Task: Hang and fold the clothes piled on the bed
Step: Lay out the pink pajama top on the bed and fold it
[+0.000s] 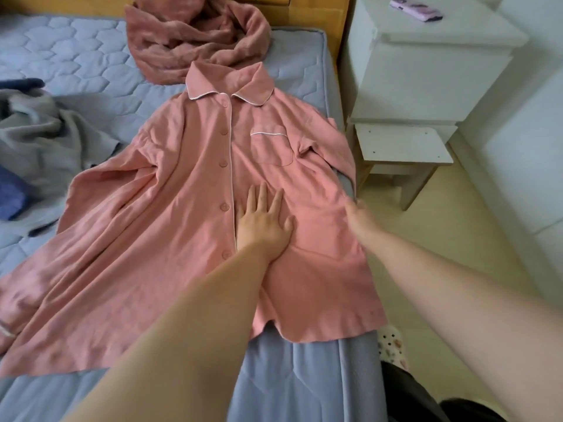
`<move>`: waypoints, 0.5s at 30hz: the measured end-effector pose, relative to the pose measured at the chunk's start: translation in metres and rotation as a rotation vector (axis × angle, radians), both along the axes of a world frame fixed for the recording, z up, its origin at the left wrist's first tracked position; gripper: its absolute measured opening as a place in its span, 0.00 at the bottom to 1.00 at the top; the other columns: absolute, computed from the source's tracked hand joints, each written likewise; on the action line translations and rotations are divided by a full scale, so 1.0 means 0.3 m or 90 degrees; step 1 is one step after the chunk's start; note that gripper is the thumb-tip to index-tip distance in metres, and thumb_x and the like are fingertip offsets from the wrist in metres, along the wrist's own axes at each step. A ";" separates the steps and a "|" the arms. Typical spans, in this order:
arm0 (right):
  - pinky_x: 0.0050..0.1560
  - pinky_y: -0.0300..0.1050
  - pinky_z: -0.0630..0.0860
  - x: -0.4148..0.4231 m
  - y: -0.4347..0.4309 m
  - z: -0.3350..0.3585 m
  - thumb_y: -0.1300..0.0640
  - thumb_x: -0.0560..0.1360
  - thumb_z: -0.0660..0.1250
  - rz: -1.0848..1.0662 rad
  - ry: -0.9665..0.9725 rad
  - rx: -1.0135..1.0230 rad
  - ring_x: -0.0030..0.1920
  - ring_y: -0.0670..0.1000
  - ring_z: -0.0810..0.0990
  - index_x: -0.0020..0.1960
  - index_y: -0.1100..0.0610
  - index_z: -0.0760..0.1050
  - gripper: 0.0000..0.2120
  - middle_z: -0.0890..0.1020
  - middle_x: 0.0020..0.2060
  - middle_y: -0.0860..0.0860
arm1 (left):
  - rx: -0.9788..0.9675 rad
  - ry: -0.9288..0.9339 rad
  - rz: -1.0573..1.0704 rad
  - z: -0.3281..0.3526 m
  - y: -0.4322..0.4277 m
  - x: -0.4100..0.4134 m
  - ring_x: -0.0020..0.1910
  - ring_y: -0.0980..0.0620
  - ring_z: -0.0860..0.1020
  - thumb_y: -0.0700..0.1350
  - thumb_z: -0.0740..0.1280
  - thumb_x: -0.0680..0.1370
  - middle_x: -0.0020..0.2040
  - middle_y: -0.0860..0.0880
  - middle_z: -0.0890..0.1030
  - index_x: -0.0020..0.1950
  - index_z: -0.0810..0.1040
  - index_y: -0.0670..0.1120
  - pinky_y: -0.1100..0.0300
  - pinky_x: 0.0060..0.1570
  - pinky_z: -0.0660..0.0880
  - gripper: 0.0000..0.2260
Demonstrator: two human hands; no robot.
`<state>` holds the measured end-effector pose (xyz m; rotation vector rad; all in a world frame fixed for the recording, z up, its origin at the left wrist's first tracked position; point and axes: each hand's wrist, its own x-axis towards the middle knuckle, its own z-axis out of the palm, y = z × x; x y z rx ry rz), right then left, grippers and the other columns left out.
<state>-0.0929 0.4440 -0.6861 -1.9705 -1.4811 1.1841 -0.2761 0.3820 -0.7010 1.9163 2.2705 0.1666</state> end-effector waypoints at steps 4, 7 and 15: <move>0.65 0.55 0.71 -0.023 0.169 -0.034 0.32 0.75 0.50 -0.156 0.186 -0.143 0.61 0.59 0.75 0.68 0.56 0.70 0.34 0.76 0.63 0.55 | 0.028 0.020 -0.011 -0.016 0.013 -0.002 0.77 0.46 0.44 0.58 0.50 0.79 0.79 0.45 0.47 0.79 0.49 0.53 0.44 0.74 0.43 0.29; 0.61 0.54 0.74 -0.016 0.255 -0.022 0.33 0.74 0.55 -0.239 0.322 -0.183 0.54 0.57 0.78 0.62 0.54 0.74 0.30 0.79 0.55 0.54 | 0.054 0.061 -0.048 -0.026 0.022 0.003 0.78 0.46 0.45 0.55 0.46 0.77 0.79 0.46 0.49 0.78 0.51 0.50 0.40 0.73 0.45 0.29; 0.43 0.46 0.79 0.096 0.498 -0.074 0.59 0.78 0.56 -0.450 0.456 -0.066 0.45 0.54 0.79 0.64 0.60 0.73 0.17 0.79 0.52 0.58 | 0.073 0.070 -0.100 -0.032 0.029 0.009 0.77 0.46 0.52 0.53 0.40 0.75 0.78 0.46 0.56 0.78 0.57 0.48 0.40 0.73 0.48 0.31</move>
